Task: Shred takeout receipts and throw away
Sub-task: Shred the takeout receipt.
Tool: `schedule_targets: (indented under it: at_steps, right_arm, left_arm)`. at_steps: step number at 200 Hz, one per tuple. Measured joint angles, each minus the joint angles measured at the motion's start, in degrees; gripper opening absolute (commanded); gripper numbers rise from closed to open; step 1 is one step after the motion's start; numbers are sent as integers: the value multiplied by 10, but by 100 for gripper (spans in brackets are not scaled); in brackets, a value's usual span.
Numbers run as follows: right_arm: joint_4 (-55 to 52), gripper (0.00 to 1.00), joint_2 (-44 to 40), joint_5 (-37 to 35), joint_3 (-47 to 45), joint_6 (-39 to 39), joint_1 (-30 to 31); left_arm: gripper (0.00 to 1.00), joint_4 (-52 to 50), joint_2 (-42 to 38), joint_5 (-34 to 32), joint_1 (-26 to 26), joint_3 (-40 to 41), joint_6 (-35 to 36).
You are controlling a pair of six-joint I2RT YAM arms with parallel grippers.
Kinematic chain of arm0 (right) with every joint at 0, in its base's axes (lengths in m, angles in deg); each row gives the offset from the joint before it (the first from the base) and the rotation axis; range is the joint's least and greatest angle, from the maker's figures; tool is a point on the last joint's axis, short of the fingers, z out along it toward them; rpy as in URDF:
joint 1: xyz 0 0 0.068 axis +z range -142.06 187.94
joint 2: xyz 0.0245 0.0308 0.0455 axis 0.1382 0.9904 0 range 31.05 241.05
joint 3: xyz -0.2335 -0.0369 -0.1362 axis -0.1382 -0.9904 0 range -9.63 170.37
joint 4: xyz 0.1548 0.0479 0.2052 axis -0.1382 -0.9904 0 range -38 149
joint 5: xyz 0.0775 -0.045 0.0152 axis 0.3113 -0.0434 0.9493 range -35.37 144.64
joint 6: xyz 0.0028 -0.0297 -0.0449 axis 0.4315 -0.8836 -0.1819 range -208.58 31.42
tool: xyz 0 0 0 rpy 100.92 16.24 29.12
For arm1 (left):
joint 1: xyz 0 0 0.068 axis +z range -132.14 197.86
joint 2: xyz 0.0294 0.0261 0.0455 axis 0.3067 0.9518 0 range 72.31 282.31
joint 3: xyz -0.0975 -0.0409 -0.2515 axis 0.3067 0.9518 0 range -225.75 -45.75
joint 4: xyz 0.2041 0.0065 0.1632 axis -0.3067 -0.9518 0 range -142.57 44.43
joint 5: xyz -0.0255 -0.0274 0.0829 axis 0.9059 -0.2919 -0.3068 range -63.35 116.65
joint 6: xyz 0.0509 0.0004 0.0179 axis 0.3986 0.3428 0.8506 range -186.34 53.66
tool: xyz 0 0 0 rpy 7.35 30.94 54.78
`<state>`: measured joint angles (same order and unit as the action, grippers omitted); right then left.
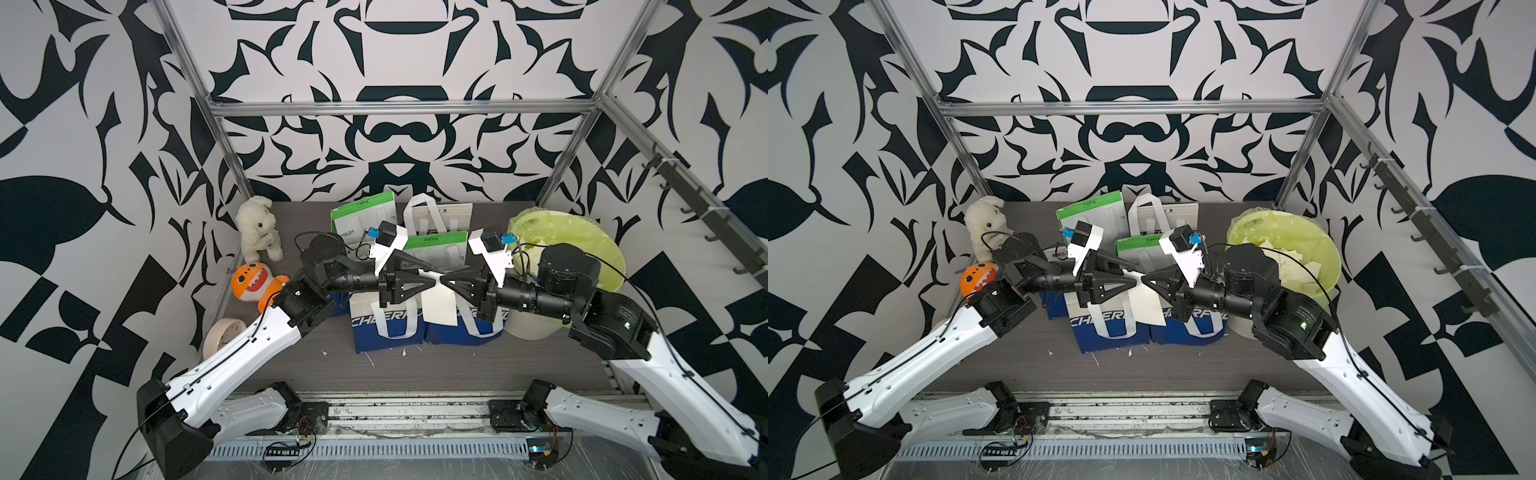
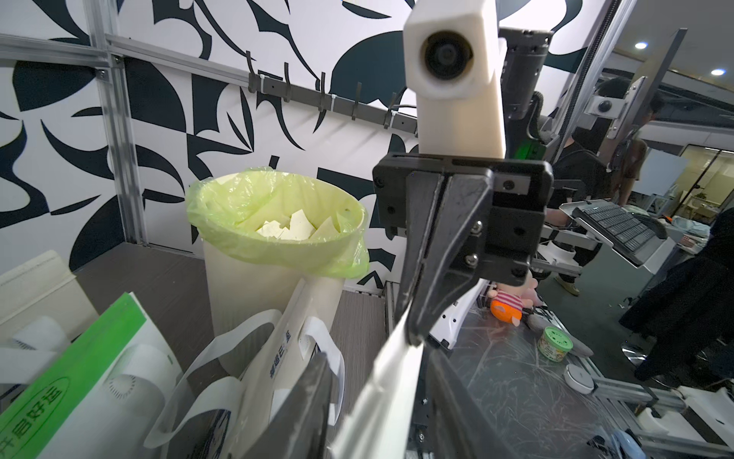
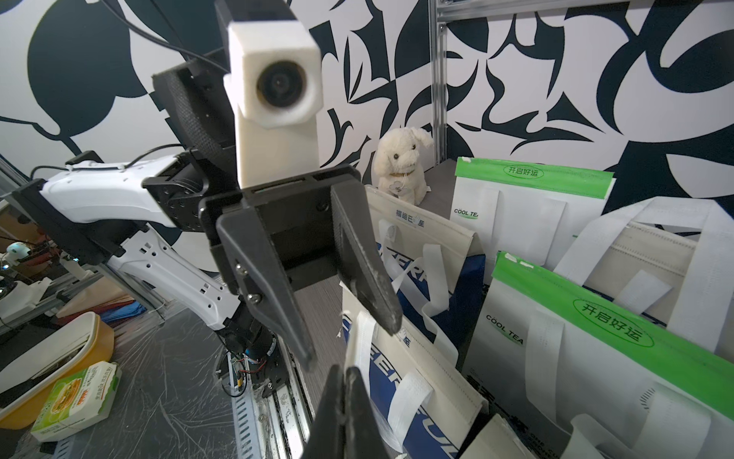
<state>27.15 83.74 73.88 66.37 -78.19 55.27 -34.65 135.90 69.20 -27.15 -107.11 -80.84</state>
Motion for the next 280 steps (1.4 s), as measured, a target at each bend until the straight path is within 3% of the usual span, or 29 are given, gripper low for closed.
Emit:
schedule_targets:
  at_steps: [56, 86, 105, 145, 158, 175, 231, 255, 280]
  right_arm:
    - [7, 0, 0, -4, 0, 0, 0]
    - [8, 0, 0, -4, 0, 0, 0]
    - [9, 0, 0, -5, 0, 0, 0]
    - [11, 0, 0, -5, -1, 2, 0]
    - [11, 15, 0, -5, -1, 4, 0]
    - [14, 21, 0, -5, -1, 4, 0]
    - [25, 10, 2, -4, -1, 12, 0]
    - [26, 0, 4, -3, -1, 16, -1]
    - [29, 0, 7, -8, -1, 18, -1]
  left_arm:
    - [25, 4, 11, 18, 0, -19, -4]
    - [4, 5, 15, 23, -3, -21, -7]
    - [0, 7, 16, 25, -4, -21, -7]
    - [0, 8, 16, 25, -4, -21, -7]
    - [0, 8, 16, 25, -4, -21, -7]
    - [0, 8, 16, 24, -4, -20, -7]
    - [0, 8, 16, 24, -6, -20, -7]
    - [0, 8, 16, 23, -6, -20, -7]
    - [0, 8, 16, 22, -6, -20, -7]
